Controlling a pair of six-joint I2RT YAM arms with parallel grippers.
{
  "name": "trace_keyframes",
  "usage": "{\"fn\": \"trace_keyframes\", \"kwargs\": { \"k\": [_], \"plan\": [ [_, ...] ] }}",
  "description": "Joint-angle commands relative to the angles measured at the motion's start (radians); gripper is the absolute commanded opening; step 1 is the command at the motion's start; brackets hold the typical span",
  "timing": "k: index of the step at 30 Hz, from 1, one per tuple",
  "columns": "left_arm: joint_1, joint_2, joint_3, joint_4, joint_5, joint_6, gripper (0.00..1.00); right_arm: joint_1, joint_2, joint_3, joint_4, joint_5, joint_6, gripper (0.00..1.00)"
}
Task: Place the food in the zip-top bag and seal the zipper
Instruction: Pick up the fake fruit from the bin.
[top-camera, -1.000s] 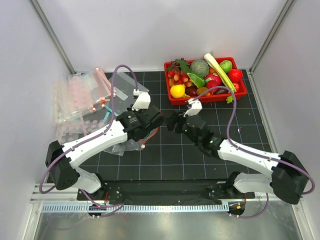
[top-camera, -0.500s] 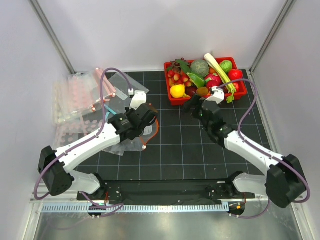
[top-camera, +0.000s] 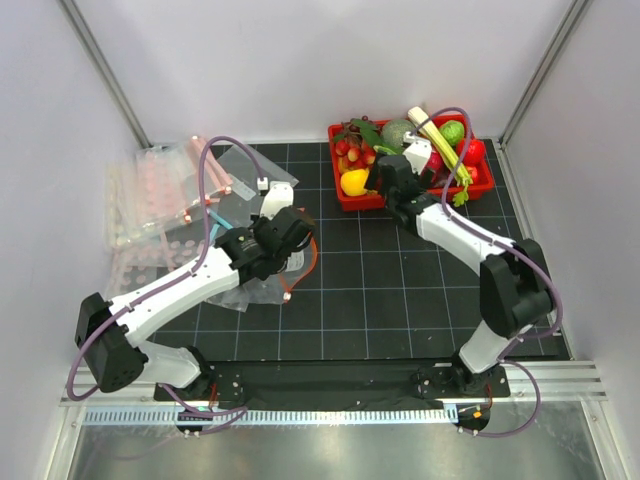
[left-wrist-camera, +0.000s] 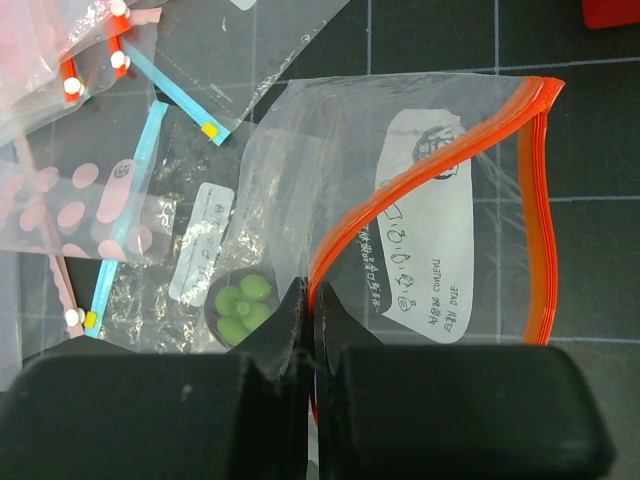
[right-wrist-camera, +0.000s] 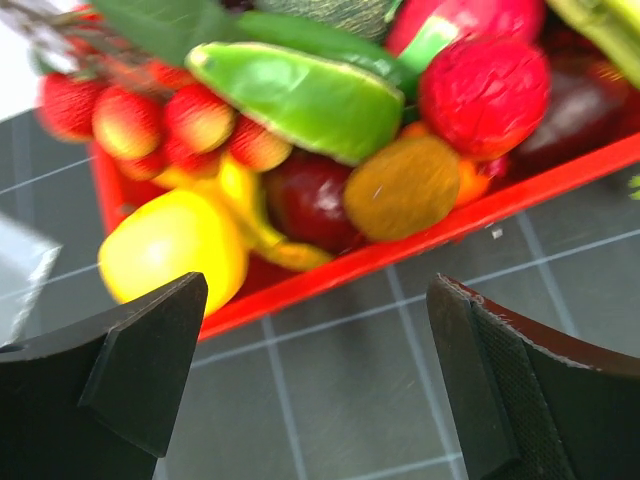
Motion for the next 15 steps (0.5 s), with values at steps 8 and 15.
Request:
{"fn": "trace_keyframes", "kwargs": {
  "k": [8,15],
  "plan": [
    [0.002,-0.019,0.005,0.035,0.026,0.009,0.01,-0.105,0.166,0.192,-0.037,0.081,-0.11,1.0],
    [0.003,-0.028,0.002,0.031,0.023,0.007,0.01,-0.134,0.281,0.272,-0.018,0.022,-0.133,0.98]
  ]
}}
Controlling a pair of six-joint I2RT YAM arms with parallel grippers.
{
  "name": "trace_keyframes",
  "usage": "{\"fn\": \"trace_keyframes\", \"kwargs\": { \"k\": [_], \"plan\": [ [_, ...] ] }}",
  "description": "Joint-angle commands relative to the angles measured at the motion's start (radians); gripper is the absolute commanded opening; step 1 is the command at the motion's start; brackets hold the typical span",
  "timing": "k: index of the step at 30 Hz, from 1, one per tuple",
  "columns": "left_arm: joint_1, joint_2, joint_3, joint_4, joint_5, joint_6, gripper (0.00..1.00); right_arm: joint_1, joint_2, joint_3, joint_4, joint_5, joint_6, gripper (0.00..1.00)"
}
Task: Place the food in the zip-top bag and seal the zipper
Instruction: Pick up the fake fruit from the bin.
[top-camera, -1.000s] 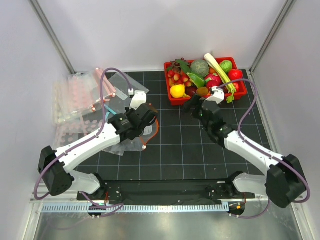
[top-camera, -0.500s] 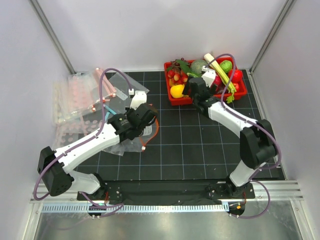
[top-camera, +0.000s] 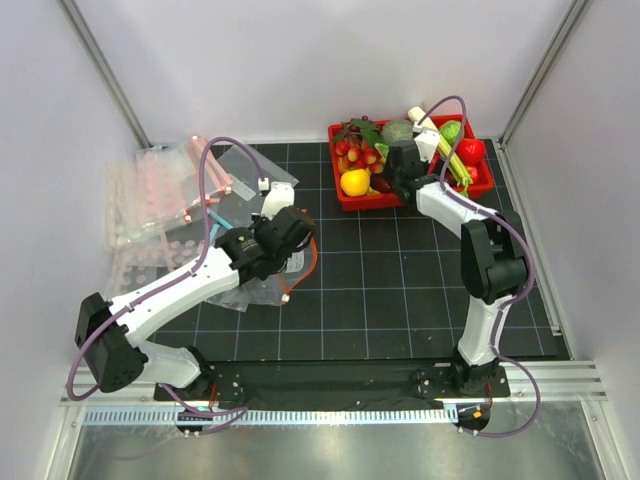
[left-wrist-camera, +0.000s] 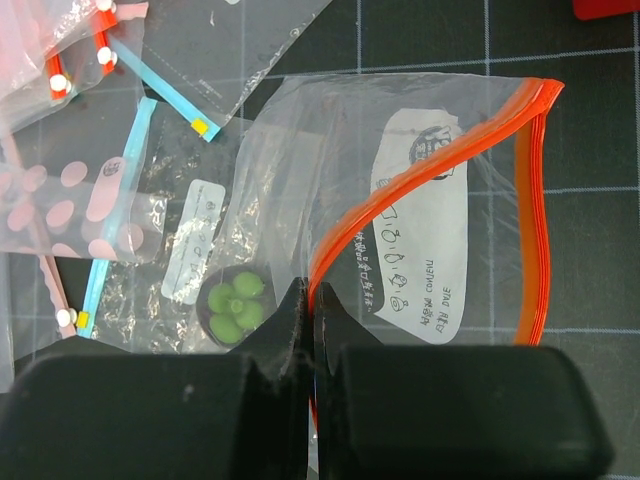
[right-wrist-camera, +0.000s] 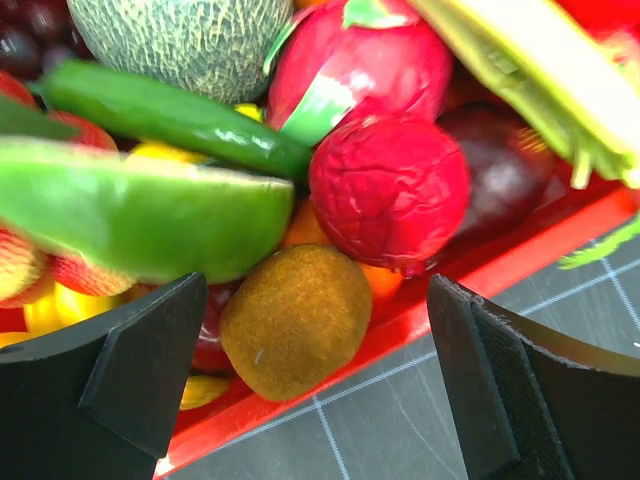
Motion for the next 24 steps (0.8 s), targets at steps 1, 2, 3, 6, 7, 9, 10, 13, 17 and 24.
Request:
{"fn": "trace_keyframes", "kwargs": {
  "k": [1,2,3,6,7,9,10,13,17,24],
  "plan": [
    [0.002,-0.028,0.003,0.029,-0.002,0.007,0.01,0.011,0.027,0.058,0.046,-0.032,-0.039,0.98],
    [0.003,-0.028,0.003,0.029,0.0,0.007,0.01,0.01,0.042,0.065,0.048,-0.033,-0.039,0.97],
    [0.003,-0.027,0.003,0.03,0.006,0.009,0.01,0.01,0.052,0.074,0.048,-0.038,-0.039,0.95],
    [0.002,-0.022,0.006,0.029,0.014,0.009,0.01,0.01,0.07,0.08,0.039,-0.047,-0.032,0.8],
    [0.002,-0.022,0.006,0.029,0.015,0.009,0.01,0.01,0.067,0.077,0.039,-0.047,-0.029,0.76],
    [0.003,-0.022,0.005,0.029,0.015,0.009,0.0,0.01,0.044,0.054,0.046,-0.044,-0.016,0.66],
    [0.003,-0.024,0.005,0.029,0.015,0.009,0.0,0.01,0.033,0.043,0.051,-0.052,-0.015,0.61],
    [0.003,-0.022,0.005,0.027,0.018,0.009,0.0,0.008,-0.025,0.007,0.062,-0.076,-0.004,0.51],
    [0.002,-0.022,0.003,0.029,0.021,0.009,0.0,0.01,-0.118,-0.073,0.076,-0.133,0.023,0.47],
    [0.003,-0.011,0.003,0.027,0.012,0.009,0.01,0.045,-0.332,-0.249,0.126,-0.291,0.12,0.42]
  ]
}}
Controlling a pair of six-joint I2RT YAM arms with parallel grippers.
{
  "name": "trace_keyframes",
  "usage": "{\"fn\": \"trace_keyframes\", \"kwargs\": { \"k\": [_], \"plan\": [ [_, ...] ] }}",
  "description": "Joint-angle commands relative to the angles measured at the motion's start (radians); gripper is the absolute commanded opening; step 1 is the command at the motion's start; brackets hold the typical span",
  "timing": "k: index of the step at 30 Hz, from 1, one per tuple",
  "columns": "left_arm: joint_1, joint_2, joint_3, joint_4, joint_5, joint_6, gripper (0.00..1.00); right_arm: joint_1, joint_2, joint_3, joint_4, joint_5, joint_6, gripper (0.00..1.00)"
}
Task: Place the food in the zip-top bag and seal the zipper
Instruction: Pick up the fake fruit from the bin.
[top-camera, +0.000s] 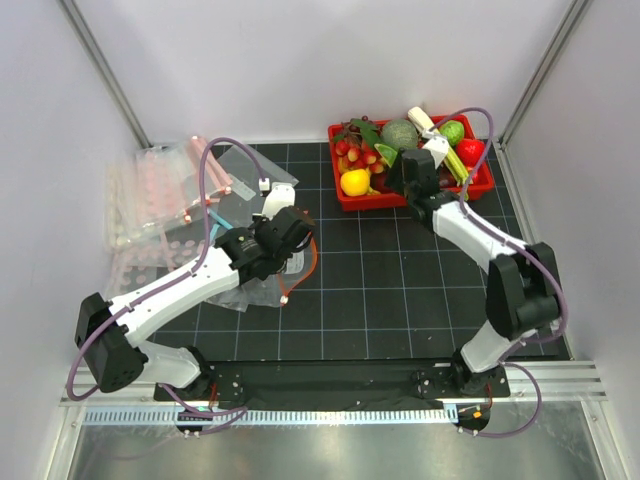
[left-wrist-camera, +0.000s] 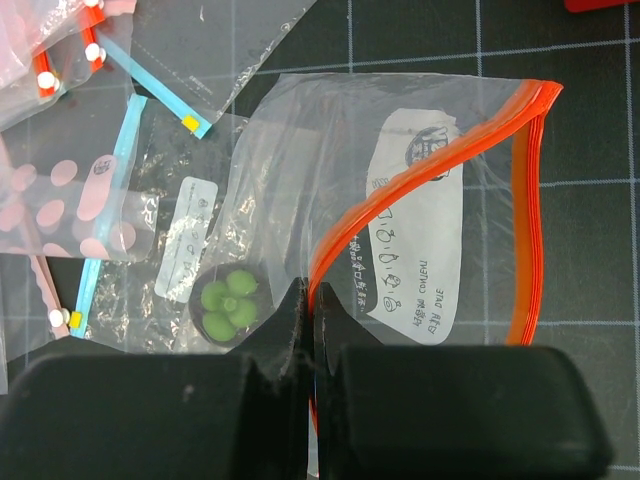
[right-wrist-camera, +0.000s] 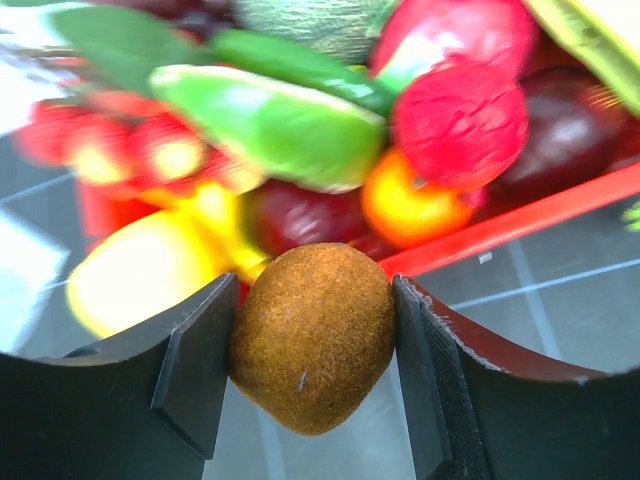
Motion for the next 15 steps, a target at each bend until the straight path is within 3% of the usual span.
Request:
{"fn": "trace_keyframes", "kwargs": {
  "k": [1,5,9,15],
  "plan": [
    [0.002,-0.011,0.005,0.027,-0.009,0.009,0.0,0.041,-0.138,-0.079,0.069,-0.106,0.09,0.43],
    [0.003,-0.015,0.005,0.028,-0.003,0.002,0.0,0.127,-0.282,-0.189,0.091,-0.202,0.153,0.41],
    [0.002,-0.024,-0.001,0.033,0.008,0.001,0.01,0.29,-0.437,-0.339,0.192,-0.233,0.154,0.41],
    [0.003,-0.025,-0.003,0.042,0.032,0.004,0.01,0.435,-0.48,-0.45,0.385,-0.302,0.119,0.41]
  ]
}}
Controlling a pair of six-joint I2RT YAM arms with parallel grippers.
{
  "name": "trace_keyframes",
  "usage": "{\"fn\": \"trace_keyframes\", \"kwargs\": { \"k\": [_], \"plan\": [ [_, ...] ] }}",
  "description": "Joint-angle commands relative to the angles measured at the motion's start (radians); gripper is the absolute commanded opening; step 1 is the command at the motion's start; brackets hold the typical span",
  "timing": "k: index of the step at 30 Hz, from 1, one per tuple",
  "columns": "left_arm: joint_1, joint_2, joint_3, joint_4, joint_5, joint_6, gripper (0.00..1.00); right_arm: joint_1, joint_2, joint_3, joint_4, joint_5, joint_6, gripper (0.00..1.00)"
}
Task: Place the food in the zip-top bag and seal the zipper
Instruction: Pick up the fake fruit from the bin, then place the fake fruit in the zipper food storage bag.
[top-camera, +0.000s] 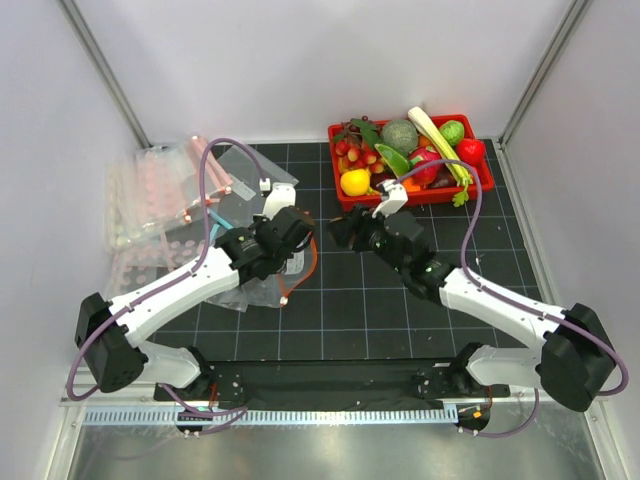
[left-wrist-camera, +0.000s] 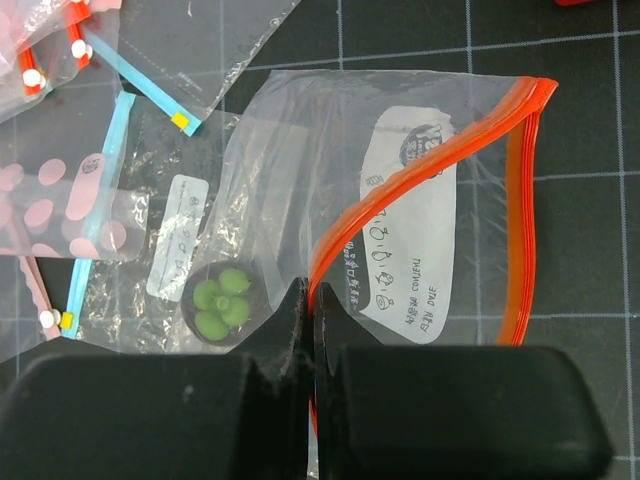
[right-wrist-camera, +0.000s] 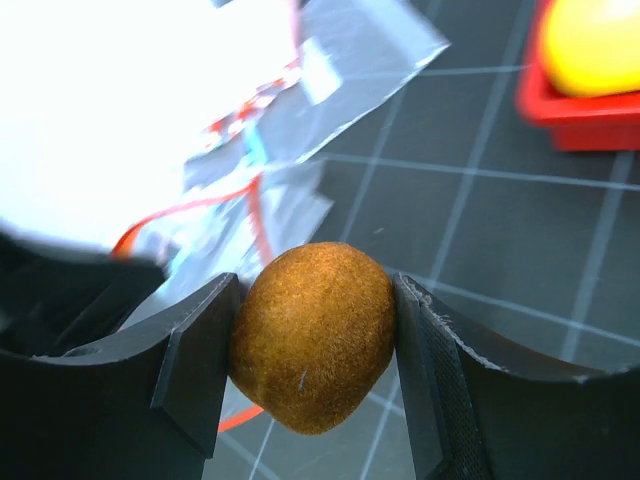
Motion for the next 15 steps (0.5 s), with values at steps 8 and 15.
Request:
{"fn": "trace_keyframes", "kwargs": {
  "k": [8,15],
  "plan": [
    [0.002,-0.065,-0.018,0.059,0.076,0.007,0.01,0.168,0.036,-0.046,0.319,-0.071,-0.136,0.42],
    [0.003,-0.12,-0.047,0.112,0.166,0.018,0.01,0.2,0.114,-0.037,0.366,-0.048,-0.15,0.42]
  ]
}}
